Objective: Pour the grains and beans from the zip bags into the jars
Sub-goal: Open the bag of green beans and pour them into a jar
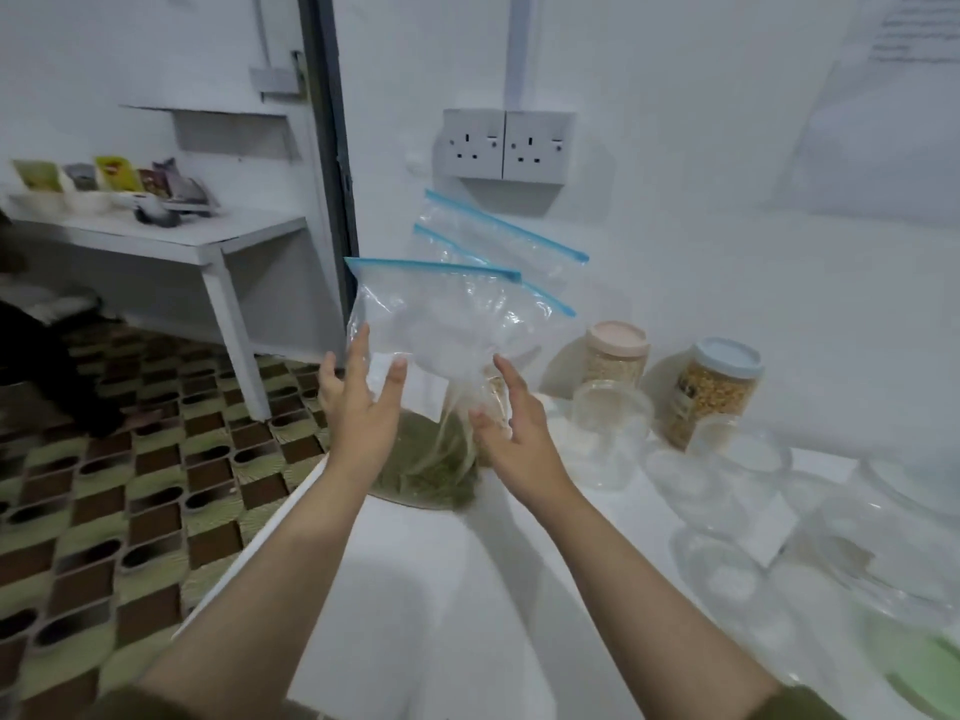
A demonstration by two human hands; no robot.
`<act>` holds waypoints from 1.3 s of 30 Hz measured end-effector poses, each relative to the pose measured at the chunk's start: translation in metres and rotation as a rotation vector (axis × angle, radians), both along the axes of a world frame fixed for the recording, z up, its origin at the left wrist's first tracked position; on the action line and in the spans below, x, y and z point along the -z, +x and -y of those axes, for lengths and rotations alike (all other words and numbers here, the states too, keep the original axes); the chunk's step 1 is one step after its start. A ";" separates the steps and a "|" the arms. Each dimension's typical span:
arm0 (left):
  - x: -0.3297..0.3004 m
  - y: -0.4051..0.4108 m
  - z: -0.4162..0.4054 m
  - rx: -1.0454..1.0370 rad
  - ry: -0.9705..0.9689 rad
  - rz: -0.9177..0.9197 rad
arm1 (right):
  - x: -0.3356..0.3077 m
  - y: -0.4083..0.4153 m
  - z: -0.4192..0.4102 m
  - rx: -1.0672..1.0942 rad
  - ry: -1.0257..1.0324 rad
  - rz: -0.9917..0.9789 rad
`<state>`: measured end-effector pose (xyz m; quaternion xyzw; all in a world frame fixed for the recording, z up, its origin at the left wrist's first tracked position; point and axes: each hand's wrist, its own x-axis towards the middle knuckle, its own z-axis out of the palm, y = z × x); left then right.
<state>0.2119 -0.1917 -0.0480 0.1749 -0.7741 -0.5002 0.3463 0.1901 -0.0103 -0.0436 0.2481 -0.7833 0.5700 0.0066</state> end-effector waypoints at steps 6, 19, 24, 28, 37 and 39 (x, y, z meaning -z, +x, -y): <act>0.018 -0.014 0.054 0.301 0.046 0.182 | 0.008 -0.006 0.044 -0.042 0.027 -0.068; 0.017 0.008 0.045 0.441 0.276 0.054 | 0.016 -0.006 0.051 0.140 0.206 -0.095; 0.019 0.022 0.023 0.445 0.409 0.037 | 0.020 0.010 0.016 0.177 0.095 -0.065; 0.022 0.039 -0.006 0.503 0.513 0.068 | 0.018 0.034 -0.023 0.229 0.040 -0.051; 0.012 0.087 -0.106 0.610 0.494 0.019 | 0.012 0.081 -0.120 0.388 -0.004 -0.040; 0.008 0.095 -0.122 0.605 0.461 0.021 | 0.012 0.089 -0.133 0.405 -0.002 -0.038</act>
